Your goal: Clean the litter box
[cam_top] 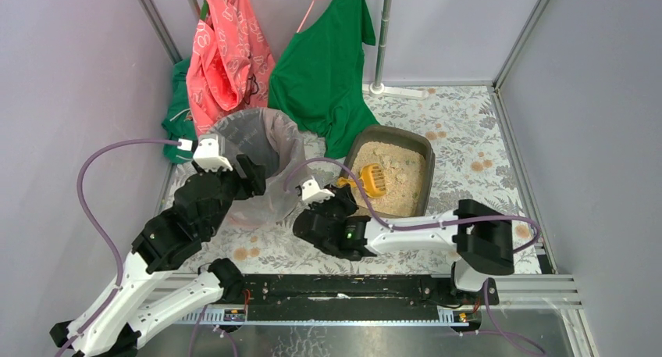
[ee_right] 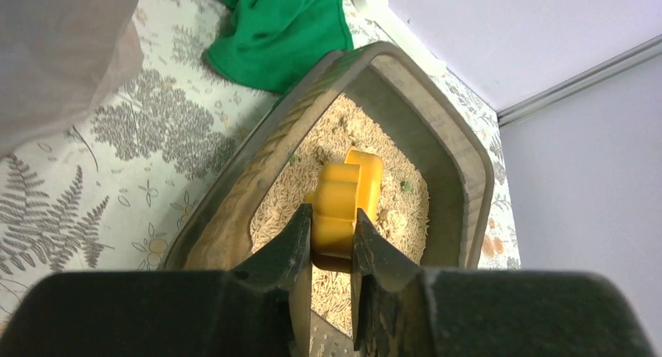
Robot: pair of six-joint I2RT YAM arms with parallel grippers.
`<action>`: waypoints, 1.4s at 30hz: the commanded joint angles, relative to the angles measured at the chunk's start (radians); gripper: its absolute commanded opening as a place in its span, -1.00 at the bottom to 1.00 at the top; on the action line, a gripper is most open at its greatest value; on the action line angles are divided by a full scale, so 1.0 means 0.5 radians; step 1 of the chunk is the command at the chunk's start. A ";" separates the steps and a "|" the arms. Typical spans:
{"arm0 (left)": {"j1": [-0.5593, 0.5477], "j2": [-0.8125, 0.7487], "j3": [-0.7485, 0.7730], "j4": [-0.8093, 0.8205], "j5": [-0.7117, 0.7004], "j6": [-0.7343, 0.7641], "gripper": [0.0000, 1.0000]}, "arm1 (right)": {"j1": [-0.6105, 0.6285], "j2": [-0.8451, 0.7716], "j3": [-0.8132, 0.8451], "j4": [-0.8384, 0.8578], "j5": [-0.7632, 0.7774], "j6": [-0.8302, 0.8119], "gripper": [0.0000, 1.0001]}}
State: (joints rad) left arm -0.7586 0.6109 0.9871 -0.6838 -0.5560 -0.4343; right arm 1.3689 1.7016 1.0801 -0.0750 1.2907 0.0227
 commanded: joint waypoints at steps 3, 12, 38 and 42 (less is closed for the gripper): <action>-0.006 -0.016 -0.028 0.054 0.009 -0.027 0.57 | 0.002 -0.254 0.031 0.276 0.091 -0.217 -0.91; -0.008 -0.028 -0.046 0.055 0.016 -0.018 0.57 | -0.005 -0.478 -0.052 0.186 0.111 -0.142 -1.00; -0.008 0.008 -0.121 0.153 0.112 -0.020 0.57 | -0.783 -1.536 -0.715 -0.181 -1.129 0.988 -1.00; -0.006 0.004 -0.118 0.158 0.108 -0.010 0.57 | -0.886 -1.626 -0.806 -0.269 -1.146 1.103 -1.00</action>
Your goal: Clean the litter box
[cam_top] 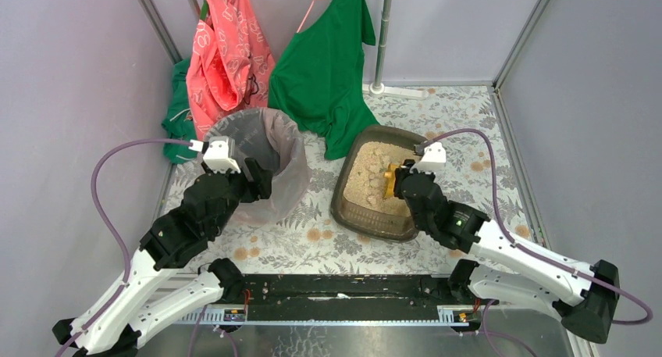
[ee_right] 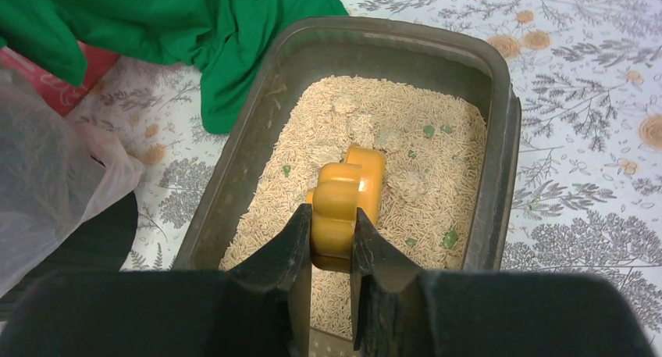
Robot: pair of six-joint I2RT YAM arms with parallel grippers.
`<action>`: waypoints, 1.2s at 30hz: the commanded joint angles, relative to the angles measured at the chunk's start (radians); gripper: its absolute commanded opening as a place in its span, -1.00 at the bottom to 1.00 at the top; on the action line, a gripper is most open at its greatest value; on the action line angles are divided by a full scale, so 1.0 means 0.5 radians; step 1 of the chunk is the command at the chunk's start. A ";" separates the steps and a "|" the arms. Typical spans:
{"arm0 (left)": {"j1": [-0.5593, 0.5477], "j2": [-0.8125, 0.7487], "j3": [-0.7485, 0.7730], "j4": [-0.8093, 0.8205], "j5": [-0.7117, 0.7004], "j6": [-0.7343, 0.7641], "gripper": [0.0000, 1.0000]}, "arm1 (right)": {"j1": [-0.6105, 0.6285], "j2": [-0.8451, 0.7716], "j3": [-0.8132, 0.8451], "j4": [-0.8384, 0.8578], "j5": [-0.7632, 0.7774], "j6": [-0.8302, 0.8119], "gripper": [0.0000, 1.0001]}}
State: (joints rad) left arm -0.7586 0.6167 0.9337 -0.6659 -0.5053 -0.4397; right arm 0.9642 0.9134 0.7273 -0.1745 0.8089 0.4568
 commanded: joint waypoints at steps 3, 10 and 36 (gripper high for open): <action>-0.007 0.000 -0.020 0.142 0.021 0.008 0.57 | -0.119 -0.098 -0.153 -0.109 -0.180 0.295 -0.88; -0.005 0.024 -0.036 0.169 0.052 0.016 0.57 | -0.134 -0.082 -0.259 -0.210 -0.070 0.440 -0.73; -0.007 -0.065 -0.080 0.058 0.005 0.026 0.57 | -0.303 -0.329 -0.695 -0.137 0.215 0.954 0.48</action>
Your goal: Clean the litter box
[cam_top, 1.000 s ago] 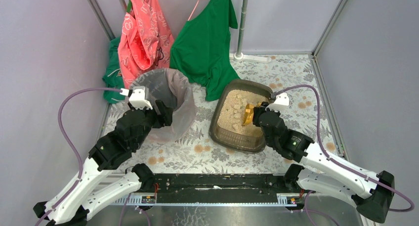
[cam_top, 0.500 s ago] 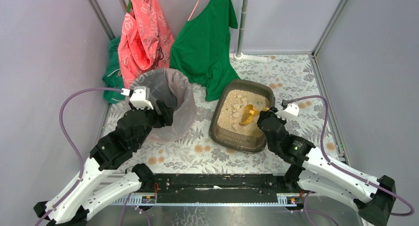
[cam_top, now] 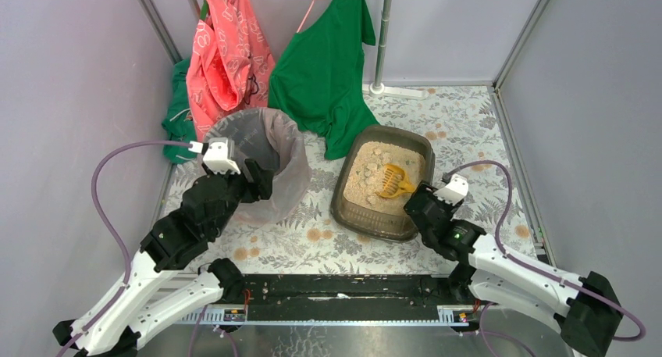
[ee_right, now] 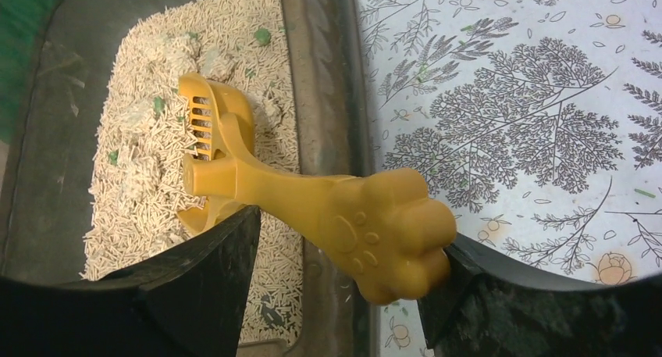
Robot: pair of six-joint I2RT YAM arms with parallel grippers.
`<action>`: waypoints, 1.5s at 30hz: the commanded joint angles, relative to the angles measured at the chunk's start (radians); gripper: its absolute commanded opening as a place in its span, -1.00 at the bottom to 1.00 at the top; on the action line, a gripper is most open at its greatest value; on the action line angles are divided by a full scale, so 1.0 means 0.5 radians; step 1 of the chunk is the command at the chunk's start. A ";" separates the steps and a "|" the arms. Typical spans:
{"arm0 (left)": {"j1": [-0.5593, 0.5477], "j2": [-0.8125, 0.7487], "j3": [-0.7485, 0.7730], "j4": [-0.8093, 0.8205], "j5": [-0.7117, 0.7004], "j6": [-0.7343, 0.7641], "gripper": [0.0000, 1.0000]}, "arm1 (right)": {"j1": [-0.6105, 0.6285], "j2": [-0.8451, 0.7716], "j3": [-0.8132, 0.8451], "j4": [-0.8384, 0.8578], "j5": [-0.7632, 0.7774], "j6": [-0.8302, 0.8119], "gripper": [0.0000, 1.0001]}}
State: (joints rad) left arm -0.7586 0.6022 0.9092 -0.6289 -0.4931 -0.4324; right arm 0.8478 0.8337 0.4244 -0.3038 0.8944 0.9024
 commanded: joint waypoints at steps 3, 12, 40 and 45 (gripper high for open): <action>-0.006 -0.035 -0.043 -0.022 -0.017 0.005 0.57 | -0.120 -0.329 -0.145 0.179 0.040 -0.021 0.50; -0.007 0.026 -0.090 0.052 0.067 -0.009 0.56 | -0.181 -0.587 -0.126 0.306 -0.029 -0.320 0.73; -0.005 0.088 -0.094 0.117 0.201 0.018 0.55 | -0.269 -1.093 -0.360 0.101 -0.361 -0.284 0.59; -0.007 0.052 -0.069 0.057 0.181 0.004 0.55 | -0.271 -0.996 -0.451 0.326 -0.536 -0.313 0.76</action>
State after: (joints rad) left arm -0.7586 0.6430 0.8562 -0.5800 -0.4072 -0.4183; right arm 0.7189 0.3264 0.2287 -0.2543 0.6930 0.7692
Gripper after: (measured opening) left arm 0.775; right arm 0.835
